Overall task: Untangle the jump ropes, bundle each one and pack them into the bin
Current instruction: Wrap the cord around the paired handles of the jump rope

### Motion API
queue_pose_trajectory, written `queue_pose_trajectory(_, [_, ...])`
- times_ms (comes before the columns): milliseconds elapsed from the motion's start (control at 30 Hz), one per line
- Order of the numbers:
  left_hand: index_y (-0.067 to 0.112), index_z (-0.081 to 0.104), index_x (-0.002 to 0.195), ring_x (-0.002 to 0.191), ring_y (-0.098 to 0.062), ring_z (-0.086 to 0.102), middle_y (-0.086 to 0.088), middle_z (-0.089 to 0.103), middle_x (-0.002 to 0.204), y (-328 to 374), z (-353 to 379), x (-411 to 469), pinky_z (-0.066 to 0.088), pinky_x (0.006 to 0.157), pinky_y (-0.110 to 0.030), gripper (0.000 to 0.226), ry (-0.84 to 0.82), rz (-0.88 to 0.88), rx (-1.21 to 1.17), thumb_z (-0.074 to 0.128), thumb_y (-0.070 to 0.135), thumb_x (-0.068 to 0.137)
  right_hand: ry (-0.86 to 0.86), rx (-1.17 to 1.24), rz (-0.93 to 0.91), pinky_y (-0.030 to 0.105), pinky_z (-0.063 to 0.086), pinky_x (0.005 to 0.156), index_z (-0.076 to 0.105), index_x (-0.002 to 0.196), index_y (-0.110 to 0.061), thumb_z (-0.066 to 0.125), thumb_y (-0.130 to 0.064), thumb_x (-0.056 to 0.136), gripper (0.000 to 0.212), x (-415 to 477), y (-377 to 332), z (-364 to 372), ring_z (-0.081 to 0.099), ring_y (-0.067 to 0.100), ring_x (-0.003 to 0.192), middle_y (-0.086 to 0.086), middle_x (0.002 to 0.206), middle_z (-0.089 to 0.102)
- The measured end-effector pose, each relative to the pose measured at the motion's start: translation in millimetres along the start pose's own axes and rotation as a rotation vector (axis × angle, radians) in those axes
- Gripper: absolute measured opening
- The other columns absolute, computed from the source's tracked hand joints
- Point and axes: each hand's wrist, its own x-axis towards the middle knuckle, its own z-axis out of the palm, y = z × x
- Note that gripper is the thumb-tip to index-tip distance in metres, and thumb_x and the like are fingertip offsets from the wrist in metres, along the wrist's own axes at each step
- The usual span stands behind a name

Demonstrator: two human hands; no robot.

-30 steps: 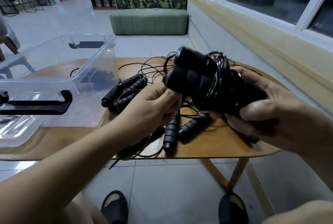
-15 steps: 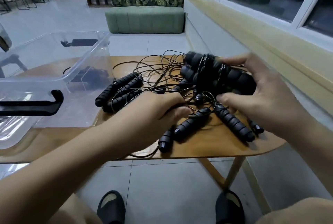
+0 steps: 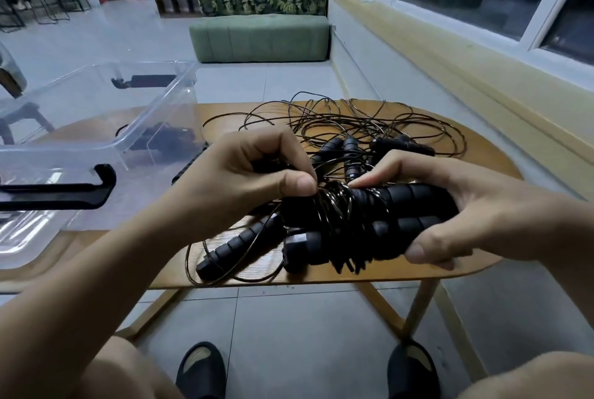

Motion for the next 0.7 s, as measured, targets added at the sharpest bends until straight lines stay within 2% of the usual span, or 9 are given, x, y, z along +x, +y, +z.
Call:
queue_pose_trajectory(133, [0.008,0.062,0.093,0.07,-0.012,0.056,-0.006,0.059,0.082,-8,0,5,0.046,0.065,-0.021,0.027,0.077,-0.061,-0.17,0.072,0.033,0.096,-0.035,0.233,-0.106,0.024,0.052,0.048,0.067,0.134,-0.024,0.079,0.012,0.074,0.071,1,4,4,0.062,0.018,0.058,0.011,0.105,0.07])
queue_pose_trajectory(233, [0.017,0.065,0.089,0.07,-0.014,0.052,-0.005,0.056,0.082,-12,10,8,0.045,0.063,-0.024,0.015,0.159,-0.098,-0.278,0.059,0.021,0.102,-0.032,0.33,-0.17,0.022,0.05,0.045,0.067,0.134,-0.025,0.077,0.005,0.074,0.068,6,6,9,0.061,0.019,0.055,0.017,0.099,0.065])
queue_pose_trajectory(267, [0.02,0.065,0.087,0.071,-0.014,0.051,-0.005,0.057,0.083,-10,15,9,0.045,0.063,-0.025,0.019,0.153,-0.114,-0.316,0.056,0.014,0.103,-0.019,0.345,-0.191,0.022,0.049,0.044,0.067,0.134,-0.025,0.076,0.004,0.074,0.067,7,6,10,0.06,0.019,0.054,0.019,0.095,0.063])
queue_pose_trajectory(367, [0.011,0.065,0.09,0.076,-0.016,0.061,-0.005,0.066,0.083,-16,27,8,0.053,0.07,-0.027,0.022,0.215,-0.172,-0.243,0.057,-0.006,0.101,0.086,0.318,-0.246,0.023,0.045,0.044,0.067,0.135,-0.026,0.077,0.003,0.074,0.069,9,5,14,0.054,0.02,0.053,0.036,0.086,0.047])
queue_pose_trajectory(400, [0.006,0.064,0.09,0.078,-0.021,0.064,-0.008,0.068,0.083,-20,30,8,0.056,0.076,-0.032,0.017,0.258,-0.195,-0.184,0.057,-0.004,0.102,0.14,0.305,-0.256,0.023,0.043,0.045,0.068,0.135,-0.027,0.077,0.006,0.074,0.07,9,5,15,0.053,0.02,0.053,0.036,0.082,0.045])
queue_pose_trajectory(467, [0.007,0.064,0.086,0.078,-0.035,0.058,-0.016,0.064,0.081,-27,35,7,0.052,0.084,-0.047,0.025,0.293,-0.235,-0.137,0.059,0.02,0.106,0.247,0.281,-0.262,0.024,0.04,0.045,0.068,0.135,-0.026,0.072,0.005,0.077,0.066,12,5,19,0.052,0.02,0.052,0.026,0.073,0.049])
queue_pose_trajectory(533, [0.018,0.061,0.075,0.072,-0.025,0.047,-0.002,0.056,0.072,-25,40,6,0.04,0.077,-0.043,0.03,0.326,-0.278,-0.141,0.058,0.029,0.103,0.328,0.232,-0.263,0.026,0.038,0.046,0.067,0.136,-0.027,0.072,-0.001,0.079,0.063,16,6,23,0.052,0.023,0.054,0.02,0.069,0.051])
queue_pose_trajectory(633, [0.019,0.063,0.072,0.063,-0.004,0.051,0.014,0.06,0.065,-18,43,4,0.043,0.064,-0.019,0.037,0.307,-0.325,-0.186,0.054,0.003,0.105,0.423,0.201,-0.25,0.027,0.037,0.047,0.066,0.137,-0.029,0.075,-0.006,0.08,0.062,19,8,25,0.049,0.025,0.056,0.018,0.065,0.051])
queue_pose_trajectory(700, [0.019,0.063,0.075,0.063,-0.003,0.053,0.016,0.061,0.064,-15,41,3,0.043,0.059,-0.014,0.035,0.263,-0.317,-0.214,0.053,-0.004,0.1,0.464,0.167,-0.261,0.031,0.037,0.048,0.066,0.137,-0.031,0.075,-0.005,0.08,0.063,20,7,27,0.05,0.029,0.058,0.023,0.067,0.051])
